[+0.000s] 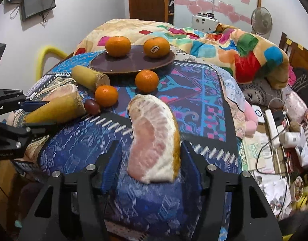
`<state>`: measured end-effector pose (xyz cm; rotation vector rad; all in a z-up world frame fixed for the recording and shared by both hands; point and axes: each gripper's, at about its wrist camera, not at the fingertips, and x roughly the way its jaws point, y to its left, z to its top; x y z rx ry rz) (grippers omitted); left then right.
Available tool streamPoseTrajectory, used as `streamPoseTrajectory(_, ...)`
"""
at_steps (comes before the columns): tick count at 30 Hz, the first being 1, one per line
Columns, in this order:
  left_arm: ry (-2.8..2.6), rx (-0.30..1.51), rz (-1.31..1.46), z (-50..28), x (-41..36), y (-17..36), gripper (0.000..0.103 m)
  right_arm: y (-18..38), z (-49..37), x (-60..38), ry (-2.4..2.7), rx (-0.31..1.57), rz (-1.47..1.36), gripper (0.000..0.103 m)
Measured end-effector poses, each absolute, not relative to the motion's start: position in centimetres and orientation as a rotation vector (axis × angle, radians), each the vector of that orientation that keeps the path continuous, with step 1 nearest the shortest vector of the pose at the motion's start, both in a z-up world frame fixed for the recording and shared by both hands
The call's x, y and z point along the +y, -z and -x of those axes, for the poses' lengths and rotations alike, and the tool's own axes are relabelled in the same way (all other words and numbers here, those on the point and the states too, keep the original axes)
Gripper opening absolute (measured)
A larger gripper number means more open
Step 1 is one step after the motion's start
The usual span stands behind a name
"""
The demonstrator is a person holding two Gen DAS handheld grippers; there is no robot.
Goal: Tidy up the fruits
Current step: 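Grasp a pink pomelo segment with the right tool while the left grasps a yellow banana, then lift the pomelo segment and banana and carry both toward the dark plate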
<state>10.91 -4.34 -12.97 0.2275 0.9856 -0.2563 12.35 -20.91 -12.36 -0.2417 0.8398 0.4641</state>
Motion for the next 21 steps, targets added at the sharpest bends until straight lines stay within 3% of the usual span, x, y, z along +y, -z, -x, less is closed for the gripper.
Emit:
streamPoseTrajectory(9,0.289,0.949,-0.236,-12.3,-5.4,13.0,0.045,13.0,-13.9,-20.2,-0.477,0.826,0.252,0.058)
streamPoseTrajectory(11,0.283,0.936,-0.245,-12.1,-5.5,13.0,0.044,13.0,-13.9,-20.2,-0.463,0.813,0.255,0.049)
streamPoseTrajectory(21,0.251,0.913,-0.181,-11.6,-4.4,11.3,0.039,11.8,-12.9,-20.7,-0.47,0.791,0.223,0.047)
